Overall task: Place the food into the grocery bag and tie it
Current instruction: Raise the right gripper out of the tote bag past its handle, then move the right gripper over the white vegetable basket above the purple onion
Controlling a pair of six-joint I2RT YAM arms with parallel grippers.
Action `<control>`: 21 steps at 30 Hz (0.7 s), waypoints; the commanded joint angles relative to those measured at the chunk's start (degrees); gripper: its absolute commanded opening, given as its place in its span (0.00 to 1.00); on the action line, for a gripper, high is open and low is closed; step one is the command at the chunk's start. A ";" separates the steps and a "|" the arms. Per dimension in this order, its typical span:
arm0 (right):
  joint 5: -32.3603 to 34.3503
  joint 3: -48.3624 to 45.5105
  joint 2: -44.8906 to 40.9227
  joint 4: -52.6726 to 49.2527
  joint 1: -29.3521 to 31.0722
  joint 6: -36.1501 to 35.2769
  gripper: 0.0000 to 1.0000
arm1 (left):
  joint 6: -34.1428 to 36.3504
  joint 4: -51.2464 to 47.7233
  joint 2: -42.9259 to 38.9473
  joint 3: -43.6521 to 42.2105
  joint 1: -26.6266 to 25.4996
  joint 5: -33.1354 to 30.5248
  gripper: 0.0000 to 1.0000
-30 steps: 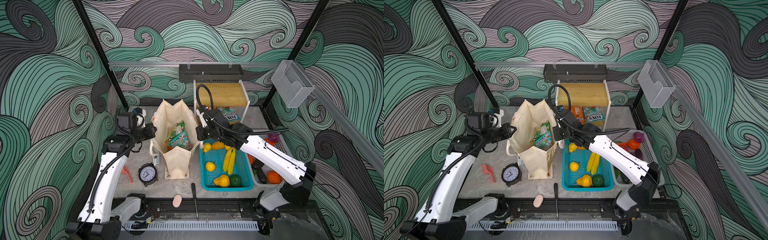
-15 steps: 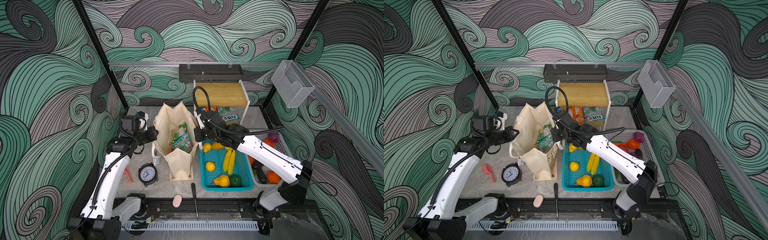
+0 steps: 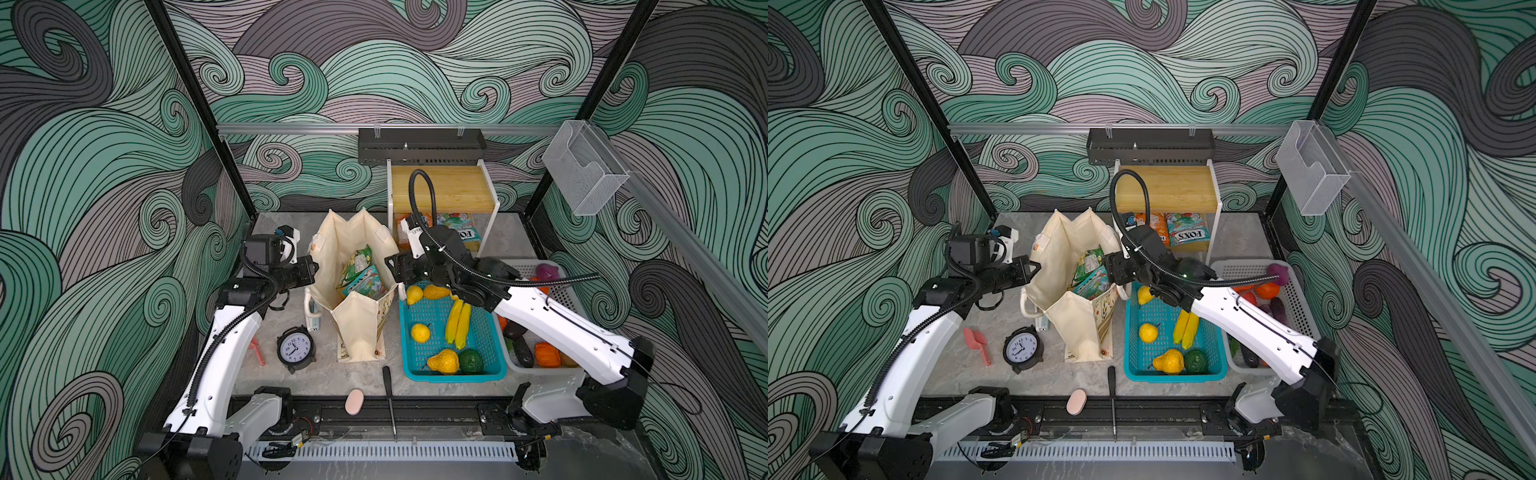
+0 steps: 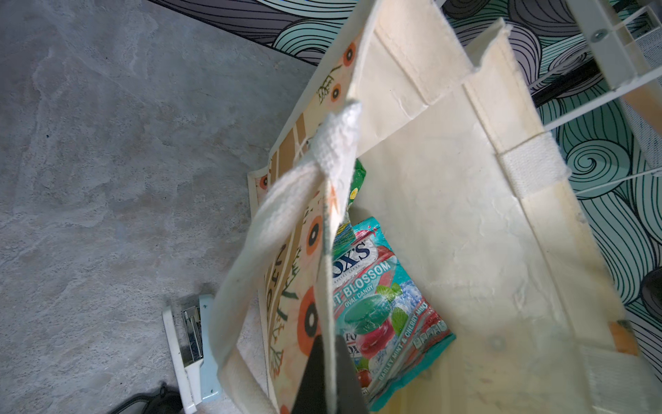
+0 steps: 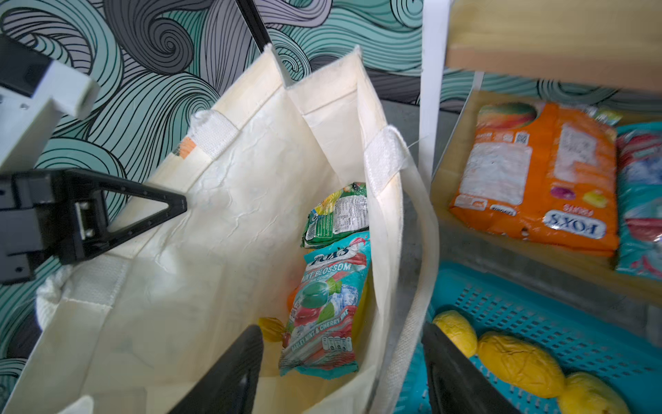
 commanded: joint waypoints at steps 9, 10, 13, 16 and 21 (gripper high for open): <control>13.82 -14.58 -20.28 1.33 -7.92 -1.47 1.00 | 3.45 2.86 -3.38 -3.19 0.01 0.32 0.00; 13.82 -15.50 -21.28 0.49 -10.00 -1.57 1.00 | 3.57 2.86 -3.54 -3.31 0.01 0.34 0.00; 12.21 -19.54 -23.88 -0.27 -17.31 -2.18 1.00 | 3.71 2.95 -4.15 -3.81 0.01 0.40 0.00; 8.91 -21.44 -24.75 -1.02 -24.77 -2.36 0.99 | 3.56 3.38 -4.36 -4.12 0.02 0.26 0.00; 6.61 -22.78 -23.38 -1.64 -35.98 -3.31 1.00 | 3.28 3.39 -3.76 -4.16 0.01 1.10 0.00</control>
